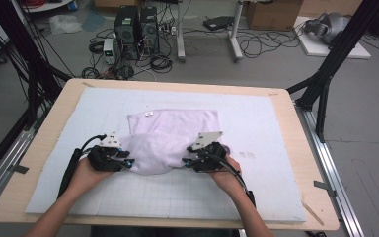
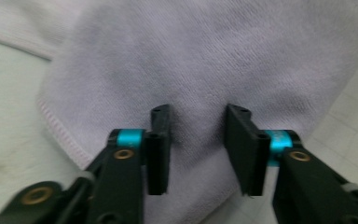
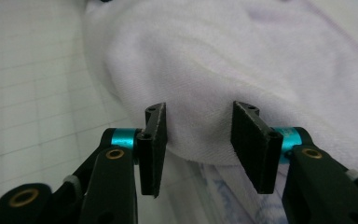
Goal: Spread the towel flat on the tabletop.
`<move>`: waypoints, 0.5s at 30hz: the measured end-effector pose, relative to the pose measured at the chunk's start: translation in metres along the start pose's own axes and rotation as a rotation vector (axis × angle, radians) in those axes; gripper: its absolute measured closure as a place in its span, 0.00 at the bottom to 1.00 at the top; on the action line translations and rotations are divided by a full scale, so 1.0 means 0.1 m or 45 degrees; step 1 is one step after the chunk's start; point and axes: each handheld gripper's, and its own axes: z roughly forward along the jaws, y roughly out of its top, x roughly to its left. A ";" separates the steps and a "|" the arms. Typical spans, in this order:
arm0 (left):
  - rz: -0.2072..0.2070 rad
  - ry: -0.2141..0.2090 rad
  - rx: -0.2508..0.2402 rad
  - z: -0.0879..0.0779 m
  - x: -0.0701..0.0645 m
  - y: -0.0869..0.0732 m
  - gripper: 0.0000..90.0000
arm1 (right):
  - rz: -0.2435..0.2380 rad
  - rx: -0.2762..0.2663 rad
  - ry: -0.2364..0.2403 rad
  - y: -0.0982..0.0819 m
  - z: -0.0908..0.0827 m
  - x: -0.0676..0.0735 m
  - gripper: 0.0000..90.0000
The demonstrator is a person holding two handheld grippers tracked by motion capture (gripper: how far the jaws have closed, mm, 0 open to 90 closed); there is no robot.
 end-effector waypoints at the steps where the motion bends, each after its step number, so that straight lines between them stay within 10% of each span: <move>1: 0.007 -0.004 0.002 0.00 0.00 0.01 0.80 | 0.009 0.000 -0.003 0.00 0.04 -0.01 0.71; 5: 0.018 -0.003 0.005 -0.04 -0.02 0.01 0.91 | 0.017 -0.022 0.038 0.01 0.08 -0.05 0.92; 15: 0.070 0.020 -0.172 -0.68 -0.24 0.20 0.93 | -0.036 -0.128 0.077 0.19 -0.47 0.03 0.95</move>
